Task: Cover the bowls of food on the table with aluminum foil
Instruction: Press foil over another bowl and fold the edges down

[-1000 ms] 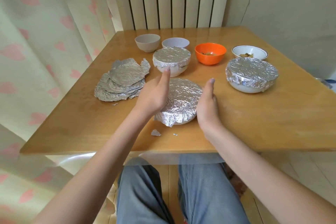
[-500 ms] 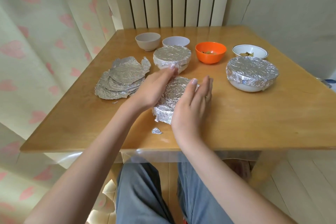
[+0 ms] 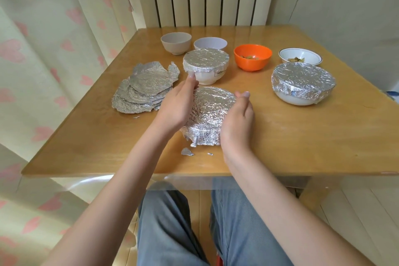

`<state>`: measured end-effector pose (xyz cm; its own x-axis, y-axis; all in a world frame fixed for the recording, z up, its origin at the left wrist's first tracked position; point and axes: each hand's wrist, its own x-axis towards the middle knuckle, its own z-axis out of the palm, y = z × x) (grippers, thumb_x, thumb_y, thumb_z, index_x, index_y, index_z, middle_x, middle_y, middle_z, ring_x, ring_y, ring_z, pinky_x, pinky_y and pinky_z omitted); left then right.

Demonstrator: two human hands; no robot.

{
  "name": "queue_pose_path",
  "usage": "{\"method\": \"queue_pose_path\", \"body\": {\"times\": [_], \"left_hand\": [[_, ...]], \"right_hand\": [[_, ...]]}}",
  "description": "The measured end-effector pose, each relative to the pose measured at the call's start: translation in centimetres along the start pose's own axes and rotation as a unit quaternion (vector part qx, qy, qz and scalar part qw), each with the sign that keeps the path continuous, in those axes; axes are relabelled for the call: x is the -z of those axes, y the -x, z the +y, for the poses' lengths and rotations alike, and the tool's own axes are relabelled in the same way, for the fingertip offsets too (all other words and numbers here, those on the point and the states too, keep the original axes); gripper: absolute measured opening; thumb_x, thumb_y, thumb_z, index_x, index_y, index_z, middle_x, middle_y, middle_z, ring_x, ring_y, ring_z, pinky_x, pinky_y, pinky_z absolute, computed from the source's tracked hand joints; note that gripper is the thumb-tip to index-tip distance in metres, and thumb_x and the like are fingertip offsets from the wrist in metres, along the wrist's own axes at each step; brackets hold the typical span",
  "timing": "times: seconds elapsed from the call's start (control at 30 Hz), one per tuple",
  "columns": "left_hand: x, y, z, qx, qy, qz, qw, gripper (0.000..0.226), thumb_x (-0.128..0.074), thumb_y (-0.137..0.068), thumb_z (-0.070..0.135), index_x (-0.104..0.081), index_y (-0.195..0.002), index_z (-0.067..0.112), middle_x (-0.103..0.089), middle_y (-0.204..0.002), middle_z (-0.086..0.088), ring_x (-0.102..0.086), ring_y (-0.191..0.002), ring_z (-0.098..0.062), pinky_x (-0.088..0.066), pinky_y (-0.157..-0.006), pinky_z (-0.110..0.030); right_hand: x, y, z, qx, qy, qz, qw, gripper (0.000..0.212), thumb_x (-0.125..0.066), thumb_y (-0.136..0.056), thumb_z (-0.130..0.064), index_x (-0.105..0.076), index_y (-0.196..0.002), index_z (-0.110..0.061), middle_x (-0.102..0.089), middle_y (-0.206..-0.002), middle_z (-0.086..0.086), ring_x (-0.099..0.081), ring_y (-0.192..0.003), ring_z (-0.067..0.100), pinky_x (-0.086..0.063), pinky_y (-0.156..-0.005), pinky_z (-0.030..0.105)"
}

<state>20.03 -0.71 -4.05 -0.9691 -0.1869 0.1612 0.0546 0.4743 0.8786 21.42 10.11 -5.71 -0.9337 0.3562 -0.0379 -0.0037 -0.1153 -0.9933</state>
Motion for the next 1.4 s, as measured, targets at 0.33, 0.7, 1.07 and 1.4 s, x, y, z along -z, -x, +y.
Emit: {"method": "queue_pose_path", "body": {"times": [0.33, 0.7, 1.07, 1.4], "left_hand": [[0.4, 0.6, -0.2, -0.010, 0.004, 0.009, 1.000, 0.059, -0.016, -0.104, 0.049, -0.042, -0.147, 0.018, -0.047, -0.147, 0.002, -0.042, -0.134, -0.014, -0.028, -0.110, -0.029], [0.9, -2.5, -0.9, -0.122, -0.062, -0.127, 0.982, 0.064, -0.022, -0.095, 0.057, -0.066, -0.124, 0.021, -0.063, -0.130, 0.006, -0.054, -0.122, -0.008, -0.034, -0.110, -0.031], [0.5, -3.2, -1.7, -0.037, 0.014, -0.118, 0.992, 0.067, -0.022, -0.093, 0.062, -0.072, -0.109, 0.022, -0.071, -0.113, 0.004, -0.063, -0.109, -0.012, -0.043, -0.103, -0.036], [0.3, -1.9, -1.9, 0.173, 0.360, -0.053, 0.915, 0.068, -0.036, -0.099, 0.051, -0.076, -0.064, 0.008, -0.072, -0.072, -0.011, -0.070, -0.064, -0.022, -0.055, -0.063, -0.026]], "right_hand": [[1.4, -0.8, -1.2, -0.171, -0.040, -0.082, 0.981, 0.071, -0.013, -0.097, -0.060, -0.050, -0.135, -0.014, -0.054, -0.136, 0.005, -0.052, -0.114, 0.021, -0.039, -0.084, 0.028], [0.6, -2.6, -1.8, 0.100, 0.247, -0.143, 0.953, 0.053, -0.023, -0.102, -0.044, -0.061, -0.119, -0.012, -0.060, -0.126, 0.011, -0.050, -0.119, 0.027, -0.032, -0.081, 0.027], [0.5, -3.7, -1.2, 0.044, 0.184, -0.135, 0.973, 0.065, -0.021, -0.095, -0.060, -0.065, -0.081, -0.014, -0.067, -0.089, 0.005, -0.059, -0.092, 0.025, -0.044, -0.083, 0.033], [0.4, -0.3, 0.9, -0.147, -0.067, -0.056, 0.985, 0.070, -0.024, -0.088, -0.069, -0.045, -0.139, -0.026, -0.048, -0.142, -0.005, -0.047, -0.127, 0.019, -0.034, -0.110, 0.042]]}}
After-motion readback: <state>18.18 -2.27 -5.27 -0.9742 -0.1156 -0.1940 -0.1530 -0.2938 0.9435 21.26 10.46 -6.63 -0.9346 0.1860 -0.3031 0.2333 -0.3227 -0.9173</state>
